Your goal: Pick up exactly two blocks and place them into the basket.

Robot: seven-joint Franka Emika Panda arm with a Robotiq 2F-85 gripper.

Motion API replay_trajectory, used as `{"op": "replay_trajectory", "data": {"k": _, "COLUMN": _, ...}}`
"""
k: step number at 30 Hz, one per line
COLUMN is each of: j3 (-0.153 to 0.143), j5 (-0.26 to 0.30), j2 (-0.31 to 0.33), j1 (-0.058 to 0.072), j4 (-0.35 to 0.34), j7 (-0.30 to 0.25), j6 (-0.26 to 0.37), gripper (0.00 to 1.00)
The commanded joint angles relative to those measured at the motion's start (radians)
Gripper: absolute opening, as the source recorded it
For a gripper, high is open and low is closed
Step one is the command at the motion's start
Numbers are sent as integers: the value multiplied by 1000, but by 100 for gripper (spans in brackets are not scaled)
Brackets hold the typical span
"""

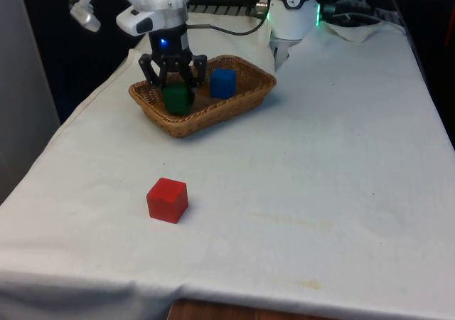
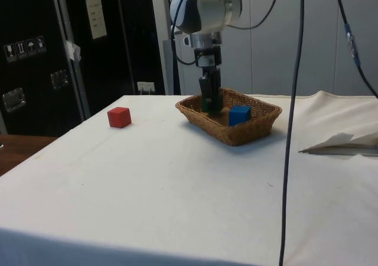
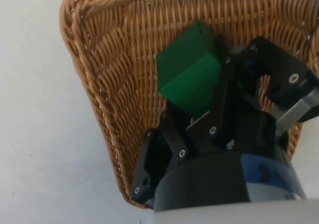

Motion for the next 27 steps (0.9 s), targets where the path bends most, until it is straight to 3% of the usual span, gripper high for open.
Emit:
{"op": "replay_trajectory", "data": {"k": 1, "j3": -7, "j5": -8, "j2": -12, "j1": 3, "j4": -2, "j7": 0, "j6": -12, "gripper": 4}}
{"op": "replay_trajectory", "data": {"k": 9, "j3": -21, "j5": -12, "j2": -38, "j1": 8, "j4": -11, "j7": -13, "j6": -28, "gripper": 4}}
{"op": "replay_trajectory", "data": {"k": 11, "j3": -16, "j5": -4, "j2": -36, "j1": 4, "j4": -8, "j7": -15, "j6": -27, "gripper": 11}}
{"op": "replay_trajectory", "data": {"k": 12, "j3": -21, "j5": -12, "j2": -40, "j1": 8, "j4": -12, "j7": -15, "j6": -29, "gripper": 11}}
{"op": "replay_trajectory", "data": {"k": 14, "j3": -22, "j5": -12, "j2": -41, "j1": 7, "j4": -13, "j7": -17, "j6": -29, "gripper": 28}}
{"op": "replay_trajectory", "data": {"k": 15, "j3": -23, "j5": -11, "j2": -42, "j1": 8, "j4": -13, "j7": -19, "j6": -30, "gripper": 48}}
{"op": "replay_trajectory", "data": {"k": 20, "j3": -19, "j5": -4, "j2": -37, "j1": 4, "j4": -9, "j7": -23, "j6": -29, "gripper": 96}}
{"op": "replay_trajectory", "data": {"k": 27, "j3": -24, "j5": -10, "j2": -43, "j1": 8, "j4": -13, "j7": -23, "j6": -31, "gripper": 100}}
